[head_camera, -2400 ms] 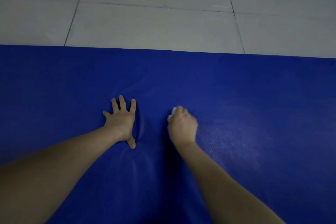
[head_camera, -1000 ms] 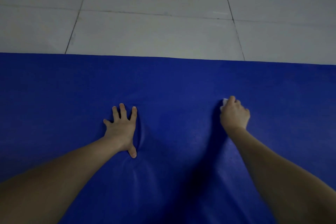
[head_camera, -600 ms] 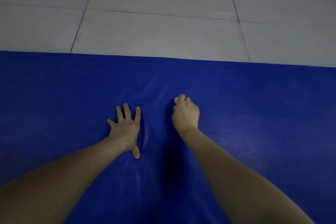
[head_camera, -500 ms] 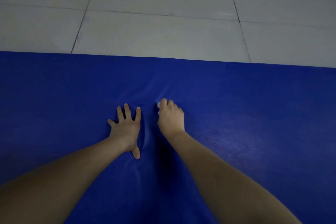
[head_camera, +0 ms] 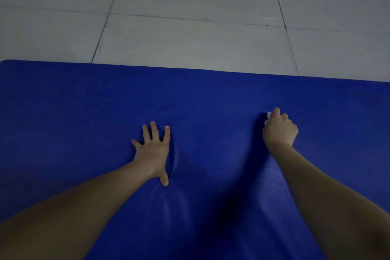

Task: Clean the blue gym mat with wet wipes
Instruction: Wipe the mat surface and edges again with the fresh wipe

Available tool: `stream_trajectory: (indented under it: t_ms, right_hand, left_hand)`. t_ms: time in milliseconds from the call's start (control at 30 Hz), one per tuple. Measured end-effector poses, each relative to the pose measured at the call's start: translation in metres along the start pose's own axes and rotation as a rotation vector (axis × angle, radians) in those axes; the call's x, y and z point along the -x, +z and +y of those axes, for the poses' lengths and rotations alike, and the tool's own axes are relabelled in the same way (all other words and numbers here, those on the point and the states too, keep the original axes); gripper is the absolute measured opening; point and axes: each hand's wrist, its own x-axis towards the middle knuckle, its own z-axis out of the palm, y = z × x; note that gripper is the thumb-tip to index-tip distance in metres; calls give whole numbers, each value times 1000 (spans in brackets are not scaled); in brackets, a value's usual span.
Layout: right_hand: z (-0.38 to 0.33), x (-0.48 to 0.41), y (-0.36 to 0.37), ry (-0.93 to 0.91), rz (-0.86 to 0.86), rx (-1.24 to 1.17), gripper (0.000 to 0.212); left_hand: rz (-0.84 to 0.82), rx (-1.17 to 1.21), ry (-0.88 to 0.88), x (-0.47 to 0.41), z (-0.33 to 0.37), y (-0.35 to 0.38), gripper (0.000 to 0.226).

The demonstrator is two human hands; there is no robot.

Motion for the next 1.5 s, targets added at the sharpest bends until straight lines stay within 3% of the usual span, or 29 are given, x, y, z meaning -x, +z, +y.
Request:
stream_trajectory:
  t_ms: [167,333,500,633,800,900,1000,1133,1233,1333,1433,1500]
  right_hand:
    - [-66,15,-9,-127,-16,-45,20]
    - [-148,60,-12,-440,59,-139,22]
    - [-133,50,-15,-684,106,-53,30]
    - [-66,5,-16,-448,39,33,30]
    - [-1,-28,-16,-161,-12,61,31]
    - [-6,-33,-14,-44,-5,-23,24]
    - [-32,-23,-9,54,-14,-258,22]
    - [-88,-10,-7,-31,-17,-327,36]
    - [-148,4,-7,-227,-47,-334,44]
    - [-192,24,-7,-488,-87,-373,38]
    - [-182,12,-8,-615,-67,-282,32]
    - [-151,-14,-10,-533,-56,-237,35]
  left_hand:
    - [8,-20,-4,-2,2,-1,172]
    - [0,-58,-21,-1,4,-2,172]
    - [-5,-75,-20,-1,5,-6,172]
    - [0,-149,24,5,0,-13,168]
    - [272,-184,132,-9,-19,-54,128]
    - [195,-95,13,-34,-17,-67,162]
    - [68,-23,-20,-53,-17,-68,174]
    - [48,-23,-14,-62,-18,-70,177]
    - [30,-44,-37,-61,-15,-70,176]
    - [10,-59,-62,-60,-11,-73,175]
    - [-17,-74,-76,-58,-8,-77,174]
    - [-26,-76,-75,-60,-7,-77,174]
